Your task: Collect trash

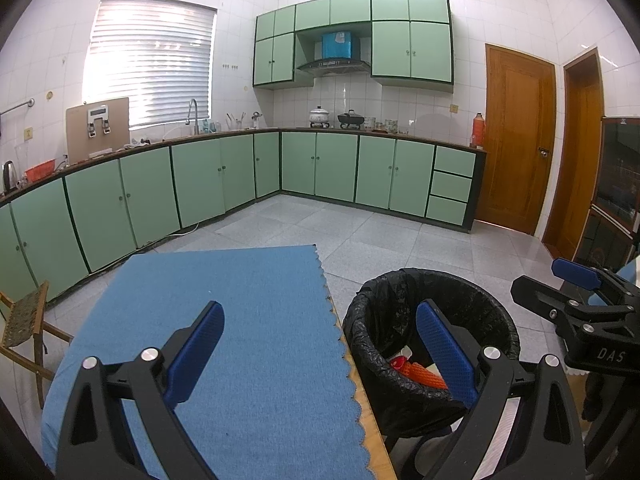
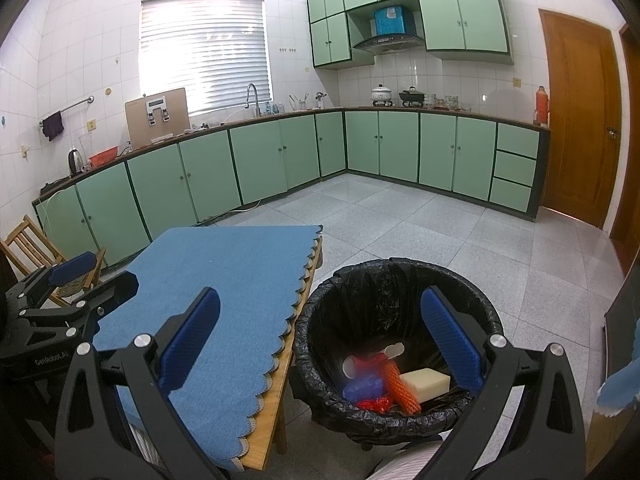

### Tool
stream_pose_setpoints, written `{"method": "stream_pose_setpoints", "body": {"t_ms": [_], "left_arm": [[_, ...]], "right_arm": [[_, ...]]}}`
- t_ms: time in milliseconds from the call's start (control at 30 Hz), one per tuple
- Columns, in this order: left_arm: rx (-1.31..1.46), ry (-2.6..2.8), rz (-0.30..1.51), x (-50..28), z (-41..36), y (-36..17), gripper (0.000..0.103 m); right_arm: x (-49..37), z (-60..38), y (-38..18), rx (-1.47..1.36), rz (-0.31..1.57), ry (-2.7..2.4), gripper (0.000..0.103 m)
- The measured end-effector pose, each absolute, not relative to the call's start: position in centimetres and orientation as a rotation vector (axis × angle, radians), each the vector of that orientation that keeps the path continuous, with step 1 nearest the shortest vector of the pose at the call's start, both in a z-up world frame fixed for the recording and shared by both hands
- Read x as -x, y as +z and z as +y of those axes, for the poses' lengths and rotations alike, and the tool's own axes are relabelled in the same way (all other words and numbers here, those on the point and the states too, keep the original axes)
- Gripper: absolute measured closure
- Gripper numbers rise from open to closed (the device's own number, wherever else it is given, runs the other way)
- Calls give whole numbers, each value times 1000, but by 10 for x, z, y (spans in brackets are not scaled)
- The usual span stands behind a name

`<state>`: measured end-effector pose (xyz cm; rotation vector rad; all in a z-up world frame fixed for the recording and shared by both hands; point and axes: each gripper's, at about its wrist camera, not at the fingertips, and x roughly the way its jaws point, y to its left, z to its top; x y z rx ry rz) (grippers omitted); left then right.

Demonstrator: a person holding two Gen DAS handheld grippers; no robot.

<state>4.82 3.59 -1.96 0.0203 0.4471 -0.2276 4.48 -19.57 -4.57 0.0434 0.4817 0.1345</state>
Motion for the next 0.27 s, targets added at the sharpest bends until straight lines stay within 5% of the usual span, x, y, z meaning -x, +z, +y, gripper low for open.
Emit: {"method": "stream_pose_setpoints", "body": {"t_ms": [267], "left_arm": [[-21,-225,450,-50,36,-21,8]], "right_arm": [[-47,-196,-48,-47,486,134,5]]}}
